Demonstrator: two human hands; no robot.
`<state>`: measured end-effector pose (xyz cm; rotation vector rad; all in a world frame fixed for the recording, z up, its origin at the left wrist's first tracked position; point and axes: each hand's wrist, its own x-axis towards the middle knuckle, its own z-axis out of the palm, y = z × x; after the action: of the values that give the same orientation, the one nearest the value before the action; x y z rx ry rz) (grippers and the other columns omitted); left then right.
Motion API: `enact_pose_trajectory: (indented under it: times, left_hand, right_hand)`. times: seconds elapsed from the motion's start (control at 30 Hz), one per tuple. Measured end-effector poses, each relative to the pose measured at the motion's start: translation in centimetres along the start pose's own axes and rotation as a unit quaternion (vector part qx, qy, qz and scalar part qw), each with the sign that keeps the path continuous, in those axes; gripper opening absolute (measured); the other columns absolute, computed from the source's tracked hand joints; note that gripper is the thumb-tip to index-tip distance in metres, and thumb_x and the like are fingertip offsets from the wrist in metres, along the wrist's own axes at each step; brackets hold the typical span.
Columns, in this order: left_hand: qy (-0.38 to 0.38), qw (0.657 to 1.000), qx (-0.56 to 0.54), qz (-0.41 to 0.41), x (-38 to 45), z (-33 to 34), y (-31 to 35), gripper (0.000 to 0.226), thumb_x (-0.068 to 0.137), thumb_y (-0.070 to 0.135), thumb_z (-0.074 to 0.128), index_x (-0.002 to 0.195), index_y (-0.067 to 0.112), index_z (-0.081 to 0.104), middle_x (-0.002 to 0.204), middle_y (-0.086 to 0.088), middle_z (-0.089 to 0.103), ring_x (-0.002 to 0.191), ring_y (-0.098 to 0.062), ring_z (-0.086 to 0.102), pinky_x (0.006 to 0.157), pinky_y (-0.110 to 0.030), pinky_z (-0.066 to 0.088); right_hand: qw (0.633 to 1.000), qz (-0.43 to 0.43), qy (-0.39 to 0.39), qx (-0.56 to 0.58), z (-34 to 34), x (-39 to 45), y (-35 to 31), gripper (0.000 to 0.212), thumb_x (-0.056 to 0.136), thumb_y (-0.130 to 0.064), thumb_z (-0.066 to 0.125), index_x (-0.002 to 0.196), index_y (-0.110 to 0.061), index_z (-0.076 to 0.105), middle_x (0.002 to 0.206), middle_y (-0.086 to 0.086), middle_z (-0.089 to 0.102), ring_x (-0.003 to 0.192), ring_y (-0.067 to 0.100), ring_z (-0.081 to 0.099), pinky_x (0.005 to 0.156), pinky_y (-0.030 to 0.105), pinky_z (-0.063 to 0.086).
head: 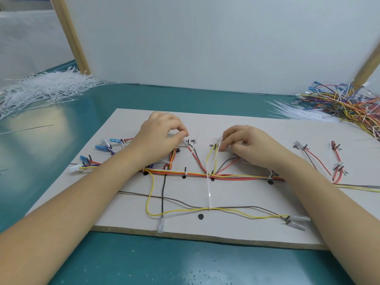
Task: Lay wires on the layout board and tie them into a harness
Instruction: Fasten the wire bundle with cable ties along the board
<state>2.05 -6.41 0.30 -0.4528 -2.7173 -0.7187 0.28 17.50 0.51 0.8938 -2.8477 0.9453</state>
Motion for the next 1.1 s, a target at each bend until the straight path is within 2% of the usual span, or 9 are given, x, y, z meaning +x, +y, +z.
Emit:
enact_pose_trajectory:
  times: [0.13, 0.2, 0.33, 0.47, 0.6, 0.7, 0.83, 0.93, 1.1]
  left_hand:
    - [0.029, 0.999, -0.001, 0.018, -0.4, -0.3, 0.3, 0.030, 0.082, 0.028, 0.041, 0.089, 0.020, 0.069, 0.102, 0.008, 0.061, 0.110, -0.021, 0.046, 0.097, -0.039, 0.034]
    - [0.047, 0.999, -0.015, 0.014, -0.5, -0.3, 0.1, 0.024, 0.086, 0.021, 0.045, 0.089, 0.019, 0.069, 0.100, 0.010, 0.059, 0.109, -0.021, 0.045, 0.095, -0.036, 0.034]
    - [0.037, 0.999, -0.010, 0.009, -0.4, -0.1, -0.2, 0.021, 0.090, 0.009, 0.051, 0.088, 0.022, 0.068, 0.101, 0.008, 0.060, 0.111, -0.020, 0.045, 0.098, -0.035, 0.033]
    - [0.016, 1.000, -0.002, 0.010, -0.3, 0.0, -0.4, 0.022, 0.090, 0.009, 0.050, 0.086, 0.024, 0.066, 0.101, 0.006, 0.062, 0.111, -0.021, 0.047, 0.099, -0.039, 0.033]
    - [0.015, 1.000, 0.002, 0.017, -0.4, -0.1, -0.5, 0.022, 0.089, 0.008, 0.050, 0.086, 0.022, 0.067, 0.099, 0.005, 0.063, 0.109, -0.021, 0.048, 0.098, -0.037, 0.033]
    - [0.016, 1.000, 0.003, 0.021, -0.4, 0.0, -0.5, 0.022, 0.089, 0.007, 0.051, 0.086, 0.021, 0.067, 0.099, 0.004, 0.064, 0.108, -0.020, 0.047, 0.096, -0.033, 0.033]
    - [0.010, 1.000, 0.002, 0.027, -0.5, -0.1, -0.5, 0.022, 0.089, 0.006, 0.050, 0.085, 0.021, 0.066, 0.098, 0.003, 0.065, 0.107, -0.021, 0.048, 0.096, -0.035, 0.034]
    - [0.011, 1.000, 0.009, 0.022, -0.5, -0.1, -0.7, 0.023, 0.088, 0.006, 0.049, 0.086, 0.020, 0.067, 0.098, 0.003, 0.065, 0.107, -0.022, 0.048, 0.096, -0.036, 0.035]
    - [0.004, 1.000, 0.012, 0.027, -0.4, 0.0, -0.6, 0.023, 0.088, 0.005, 0.049, 0.086, 0.020, 0.066, 0.097, 0.005, 0.063, 0.106, -0.022, 0.048, 0.095, -0.037, 0.036]
  right_hand:
    - [0.996, 0.000, 0.030, 0.080, -0.5, -0.5, -0.2, 0.046, 0.086, 0.004, 0.043, 0.100, -0.034, 0.065, 0.111, -0.022, 0.056, 0.092, -0.015, 0.050, 0.073, -0.001, 0.032]
    - [0.999, 0.002, 0.008, 0.053, -0.6, -0.4, 0.0, 0.051, 0.086, 0.006, 0.040, 0.109, -0.031, 0.066, 0.116, -0.022, 0.052, 0.104, -0.008, 0.048, 0.081, 0.002, 0.033]
    - [0.998, 0.035, -0.035, 0.029, -0.8, 0.0, -0.4, 0.057, 0.082, 0.011, 0.038, 0.088, -0.039, 0.065, 0.112, -0.012, 0.055, 0.106, 0.008, 0.049, 0.084, 0.015, 0.033]
    - [0.996, 0.049, -0.065, 0.036, -1.1, 0.0, -0.5, 0.059, 0.085, 0.010, 0.036, 0.079, -0.044, 0.061, 0.110, -0.008, 0.056, 0.101, 0.010, 0.050, 0.080, 0.007, 0.035]
    - [0.978, 0.092, -0.060, 0.178, -2.5, -1.0, 0.1, 0.037, 0.097, -0.005, 0.041, 0.101, -0.032, 0.066, 0.101, 0.001, 0.059, 0.084, 0.019, 0.059, 0.089, 0.027, 0.044]
    - [0.950, 0.104, -0.061, 0.288, -3.6, -1.8, 0.8, 0.026, 0.099, -0.020, 0.041, 0.116, -0.025, 0.060, 0.099, 0.001, 0.063, 0.076, 0.022, 0.065, 0.087, 0.027, 0.049]
    - [0.954, 0.124, -0.108, 0.250, -4.3, -2.1, 1.4, 0.047, 0.081, -0.053, 0.047, 0.124, -0.035, 0.054, 0.107, -0.002, 0.069, 0.087, 0.025, 0.070, 0.100, 0.035, 0.040]
    - [0.939, 0.138, -0.145, 0.279, -4.8, -2.6, 1.7, 0.057, 0.076, -0.063, 0.040, 0.129, -0.040, 0.047, 0.119, -0.004, 0.066, 0.099, 0.027, 0.068, 0.106, 0.038, 0.035]
    - [0.924, 0.157, -0.082, 0.338, -7.5, -3.6, 2.4, 0.053, 0.085, -0.059, 0.029, 0.131, -0.039, 0.045, 0.126, -0.003, 0.060, 0.100, 0.026, 0.067, 0.087, 0.034, 0.050]
